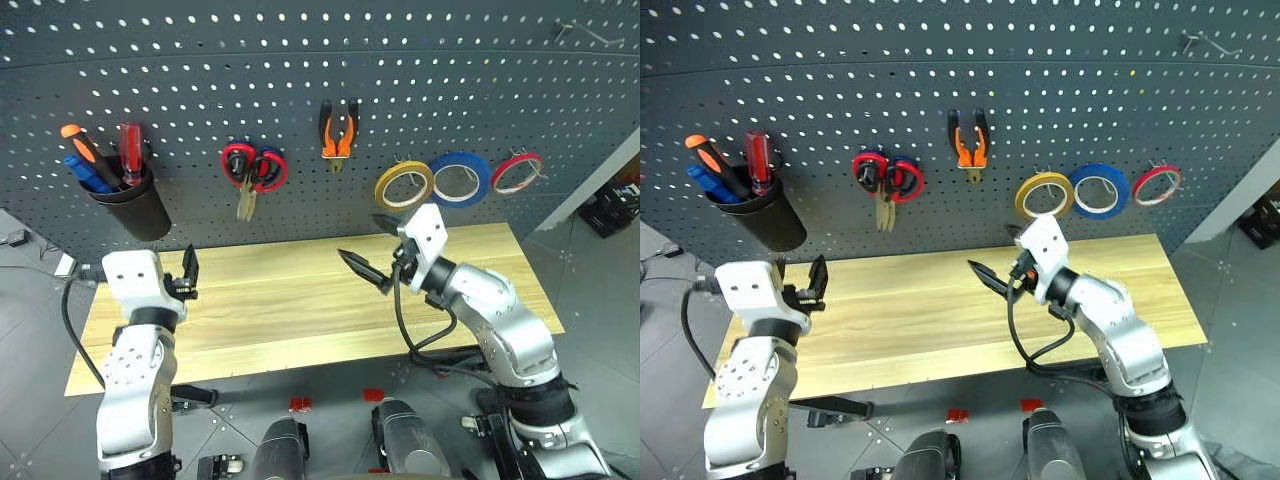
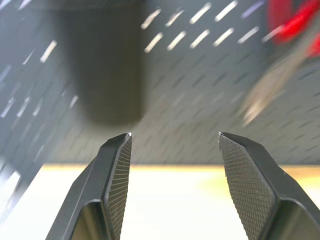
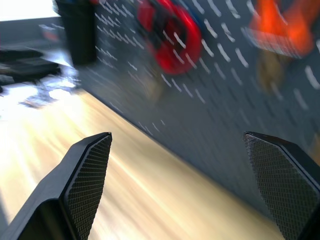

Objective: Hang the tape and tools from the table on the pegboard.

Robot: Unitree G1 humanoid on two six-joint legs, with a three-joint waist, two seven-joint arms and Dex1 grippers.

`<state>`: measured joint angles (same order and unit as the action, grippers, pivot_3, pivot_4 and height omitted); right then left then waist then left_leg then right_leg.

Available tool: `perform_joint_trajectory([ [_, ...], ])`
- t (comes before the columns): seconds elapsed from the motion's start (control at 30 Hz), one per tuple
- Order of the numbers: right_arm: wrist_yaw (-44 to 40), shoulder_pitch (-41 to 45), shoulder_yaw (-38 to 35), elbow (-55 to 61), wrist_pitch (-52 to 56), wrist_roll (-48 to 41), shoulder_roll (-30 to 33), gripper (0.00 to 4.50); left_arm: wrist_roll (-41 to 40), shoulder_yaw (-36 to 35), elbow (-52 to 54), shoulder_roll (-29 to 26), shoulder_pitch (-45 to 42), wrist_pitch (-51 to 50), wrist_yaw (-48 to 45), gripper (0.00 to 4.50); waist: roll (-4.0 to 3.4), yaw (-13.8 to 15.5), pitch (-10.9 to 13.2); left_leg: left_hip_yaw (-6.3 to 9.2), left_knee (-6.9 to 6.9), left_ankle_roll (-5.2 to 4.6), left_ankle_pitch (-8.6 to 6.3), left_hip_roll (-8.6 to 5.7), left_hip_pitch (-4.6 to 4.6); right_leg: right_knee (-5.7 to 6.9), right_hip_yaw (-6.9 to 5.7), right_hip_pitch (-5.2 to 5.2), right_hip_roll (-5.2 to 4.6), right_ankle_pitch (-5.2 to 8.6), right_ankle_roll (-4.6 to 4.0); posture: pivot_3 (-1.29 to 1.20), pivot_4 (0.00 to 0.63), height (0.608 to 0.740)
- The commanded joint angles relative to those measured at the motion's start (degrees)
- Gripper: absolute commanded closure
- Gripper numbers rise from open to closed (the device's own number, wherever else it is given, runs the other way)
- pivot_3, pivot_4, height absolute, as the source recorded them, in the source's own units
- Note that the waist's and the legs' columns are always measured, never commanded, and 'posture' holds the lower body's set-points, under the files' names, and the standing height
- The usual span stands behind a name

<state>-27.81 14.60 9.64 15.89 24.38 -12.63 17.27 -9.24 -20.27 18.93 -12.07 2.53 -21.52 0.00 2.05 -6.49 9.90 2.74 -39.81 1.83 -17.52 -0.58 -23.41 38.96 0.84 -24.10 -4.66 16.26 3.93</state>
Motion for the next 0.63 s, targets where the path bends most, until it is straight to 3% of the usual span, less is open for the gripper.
perform_joint_trajectory([
  [0.03, 3.6, -3.1, -2.5, -3.4, -7.5, 3.4, -0.6, 0.00, 4.7, -0.8, -2.8, 0.1, 0.9, -2.8, 5.4, 1.60, -0.07, 0.4, -0.7, -0.01, 0.00, -0.01, 0.00, 0.00, 0.04, 0.00, 0.01, 0.03, 0.01, 0.00, 0.00, -0.11, 0.096, 0.740],
  [0.27, 9.9, -8.7, -6.5, -15.3, -19.9, 8.2, -1.9, 0.00, 1.1, -0.5, -7.1, -0.1, 2.9, 6.2, -1.6, 1.60, -0.13, 1.6, -3.1, -0.06, 0.11, 0.02, -0.03, -0.02, 0.14, -0.05, 0.08, 0.07, 0.02, 0.00, 0.00, -0.11, 0.067, 0.740],
  [0.43, 11.5, -9.7, -9.9, -23.3, -23.0, 7.6, -1.9, 0.00, -1.0, 0.9, -8.3, 0.0, 3.1, 7.1, -5.8, 1.60, -0.40, 1.8, -3.9, -0.09, 0.24, -0.04, -0.13, -0.02, 0.71, -0.36, 0.08, 0.77, 0.02, 0.01, -0.02, -0.11, 0.058, 0.740],
  [0.63, 10.5, -8.9, -10.7, -25.4, -24.0, 7.2, -1.7, 0.00, -0.7, 1.5, -9.3, -0.2, 3.1, 9.1, -6.4, 1.60, -0.69, 1.7, -4.6, -0.19, 0.26, -0.09, -0.17, 0.03, 0.85, -0.36, 0.16, 0.85, 0.13, 0.01, -0.02, -0.12, 0.056, 0.740],
])
